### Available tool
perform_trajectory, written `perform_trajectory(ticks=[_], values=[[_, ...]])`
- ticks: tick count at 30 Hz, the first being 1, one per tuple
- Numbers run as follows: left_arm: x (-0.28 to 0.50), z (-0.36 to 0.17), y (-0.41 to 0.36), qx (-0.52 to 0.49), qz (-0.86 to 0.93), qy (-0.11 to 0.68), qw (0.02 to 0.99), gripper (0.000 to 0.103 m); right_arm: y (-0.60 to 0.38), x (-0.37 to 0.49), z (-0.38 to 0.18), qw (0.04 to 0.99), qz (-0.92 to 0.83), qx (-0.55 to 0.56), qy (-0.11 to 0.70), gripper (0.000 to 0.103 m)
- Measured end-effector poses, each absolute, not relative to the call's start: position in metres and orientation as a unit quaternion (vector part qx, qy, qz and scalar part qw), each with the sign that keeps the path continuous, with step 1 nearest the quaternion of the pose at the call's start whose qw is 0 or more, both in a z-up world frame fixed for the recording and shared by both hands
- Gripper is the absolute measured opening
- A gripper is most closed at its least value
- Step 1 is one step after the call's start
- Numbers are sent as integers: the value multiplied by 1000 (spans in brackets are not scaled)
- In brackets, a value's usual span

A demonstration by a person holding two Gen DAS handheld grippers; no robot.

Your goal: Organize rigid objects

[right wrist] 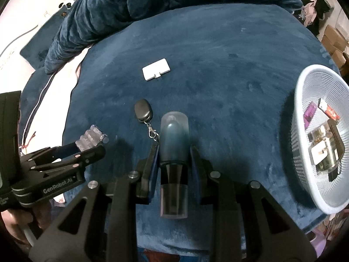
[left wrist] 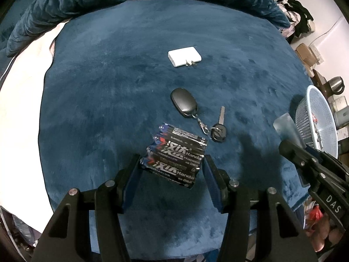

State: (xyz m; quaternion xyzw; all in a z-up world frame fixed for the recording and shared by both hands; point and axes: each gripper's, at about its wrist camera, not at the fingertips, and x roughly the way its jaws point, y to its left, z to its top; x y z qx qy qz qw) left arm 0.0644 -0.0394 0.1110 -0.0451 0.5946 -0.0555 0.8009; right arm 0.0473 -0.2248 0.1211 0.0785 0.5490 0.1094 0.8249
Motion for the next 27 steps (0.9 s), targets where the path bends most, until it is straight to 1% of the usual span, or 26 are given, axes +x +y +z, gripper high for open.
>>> perform_trajectory(ticks=[27], values=[[42,147,-81,-22,-83,573,815,57,-267,14,147,843,89,107,520,27]])
